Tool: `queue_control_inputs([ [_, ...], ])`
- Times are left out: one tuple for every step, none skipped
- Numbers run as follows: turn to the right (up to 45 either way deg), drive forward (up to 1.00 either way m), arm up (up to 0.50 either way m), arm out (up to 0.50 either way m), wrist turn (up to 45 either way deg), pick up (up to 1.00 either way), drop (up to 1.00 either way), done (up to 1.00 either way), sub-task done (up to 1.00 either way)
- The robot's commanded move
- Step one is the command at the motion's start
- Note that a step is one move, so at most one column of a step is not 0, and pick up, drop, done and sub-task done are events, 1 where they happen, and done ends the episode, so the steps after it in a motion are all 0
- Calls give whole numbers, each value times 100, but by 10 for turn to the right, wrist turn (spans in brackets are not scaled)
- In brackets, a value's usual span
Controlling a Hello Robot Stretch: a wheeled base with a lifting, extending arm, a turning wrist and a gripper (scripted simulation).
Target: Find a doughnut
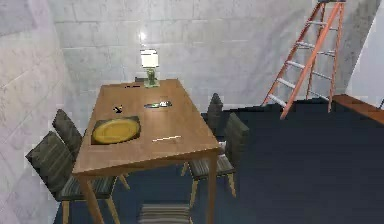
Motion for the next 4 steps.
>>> queue_control_inputs([
  [450, 0, 0, 0, 0, 0, 0, 0, 0],
  [240, 0, 0, 0, 0, 0, 0, 0, 0],
  [0, 100, 0, 0, 0, 0, 0, 0, 0],
  [30, 0, 0, 0, 0, 0, 0, 0, 0],
])
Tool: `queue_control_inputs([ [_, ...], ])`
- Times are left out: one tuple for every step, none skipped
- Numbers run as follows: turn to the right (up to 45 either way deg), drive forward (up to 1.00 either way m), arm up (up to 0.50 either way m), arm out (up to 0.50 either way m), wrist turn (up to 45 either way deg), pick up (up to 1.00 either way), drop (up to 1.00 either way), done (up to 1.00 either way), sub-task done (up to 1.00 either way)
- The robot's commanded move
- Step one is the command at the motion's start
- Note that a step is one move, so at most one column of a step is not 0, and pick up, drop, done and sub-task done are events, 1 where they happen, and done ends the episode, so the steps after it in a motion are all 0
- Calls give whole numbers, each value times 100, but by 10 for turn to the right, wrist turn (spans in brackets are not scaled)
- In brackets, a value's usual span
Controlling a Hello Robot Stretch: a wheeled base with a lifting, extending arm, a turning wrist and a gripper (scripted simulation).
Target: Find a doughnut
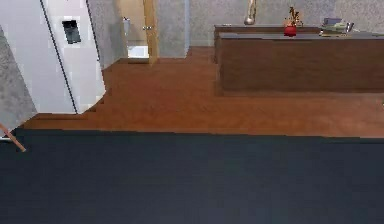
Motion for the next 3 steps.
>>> queue_control_inputs([
  [0, 100, 0, 0, 0, 0, 0, 0, 0],
  [0, 100, 0, 0, 0, 0, 0, 0, 0],
  [0, 100, 0, 0, 0, 0, 0, 0, 0],
])
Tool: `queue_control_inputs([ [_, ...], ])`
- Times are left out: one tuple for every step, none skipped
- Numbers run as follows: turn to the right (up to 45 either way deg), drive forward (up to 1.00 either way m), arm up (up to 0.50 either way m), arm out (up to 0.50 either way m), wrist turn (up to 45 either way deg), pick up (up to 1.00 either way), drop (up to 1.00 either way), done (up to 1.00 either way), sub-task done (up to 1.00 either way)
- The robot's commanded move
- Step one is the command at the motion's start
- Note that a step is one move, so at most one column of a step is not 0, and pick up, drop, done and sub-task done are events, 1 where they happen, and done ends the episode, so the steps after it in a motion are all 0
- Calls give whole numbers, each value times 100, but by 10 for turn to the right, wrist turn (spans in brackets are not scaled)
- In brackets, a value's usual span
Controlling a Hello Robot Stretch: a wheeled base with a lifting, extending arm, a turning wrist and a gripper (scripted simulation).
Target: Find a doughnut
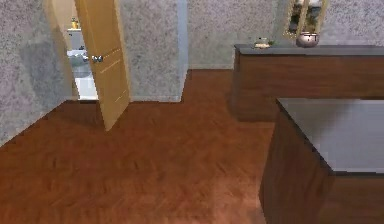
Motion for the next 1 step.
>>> queue_control_inputs([
  [-30, 0, 0, 0, 0, 0, 0, 0, 0],
])
